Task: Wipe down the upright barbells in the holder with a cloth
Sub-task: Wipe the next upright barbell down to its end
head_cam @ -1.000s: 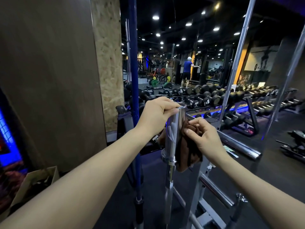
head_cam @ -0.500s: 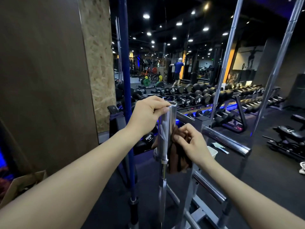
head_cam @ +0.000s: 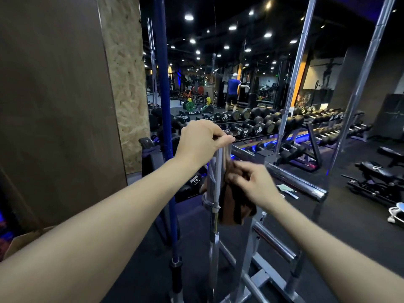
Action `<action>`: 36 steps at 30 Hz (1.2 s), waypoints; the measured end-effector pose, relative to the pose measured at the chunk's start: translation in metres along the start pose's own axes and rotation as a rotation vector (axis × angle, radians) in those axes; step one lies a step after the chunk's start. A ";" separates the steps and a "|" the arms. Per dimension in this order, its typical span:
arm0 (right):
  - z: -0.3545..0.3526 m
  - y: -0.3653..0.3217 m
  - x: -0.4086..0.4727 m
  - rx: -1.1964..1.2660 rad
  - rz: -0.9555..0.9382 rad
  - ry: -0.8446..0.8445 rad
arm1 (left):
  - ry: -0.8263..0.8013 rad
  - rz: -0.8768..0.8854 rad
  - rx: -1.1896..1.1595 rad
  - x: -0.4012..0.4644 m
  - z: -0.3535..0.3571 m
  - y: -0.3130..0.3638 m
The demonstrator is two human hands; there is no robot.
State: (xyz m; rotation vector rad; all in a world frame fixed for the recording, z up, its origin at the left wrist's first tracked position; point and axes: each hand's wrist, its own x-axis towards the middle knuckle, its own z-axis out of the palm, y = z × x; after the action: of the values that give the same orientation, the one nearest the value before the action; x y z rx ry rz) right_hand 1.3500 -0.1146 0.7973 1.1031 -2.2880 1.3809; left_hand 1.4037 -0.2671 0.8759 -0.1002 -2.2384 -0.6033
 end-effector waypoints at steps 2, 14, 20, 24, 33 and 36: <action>0.006 0.007 -0.011 -0.012 0.052 -0.026 | -0.076 0.007 -0.061 0.003 -0.004 -0.002; -0.022 -0.034 0.028 -0.097 -0.027 0.150 | -0.248 0.135 -0.143 0.004 -0.022 -0.023; 0.019 0.006 -0.017 -0.203 0.166 -0.039 | -0.252 0.119 -0.169 0.002 -0.019 -0.026; 0.009 0.004 -0.005 -0.371 0.139 -0.161 | -0.209 0.100 -0.006 0.002 -0.023 -0.011; -0.003 -0.017 0.014 -0.152 0.063 0.015 | -0.104 0.083 -0.029 0.001 -0.012 -0.003; 0.019 0.002 -0.015 -0.246 0.122 -0.114 | -0.124 0.071 -0.122 -0.001 -0.014 -0.009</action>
State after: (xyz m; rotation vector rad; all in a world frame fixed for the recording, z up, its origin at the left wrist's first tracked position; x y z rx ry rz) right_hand 1.3618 -0.1229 0.7774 1.0018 -2.5609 1.0618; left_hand 1.4113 -0.2817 0.8797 -0.2849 -2.3050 -0.7111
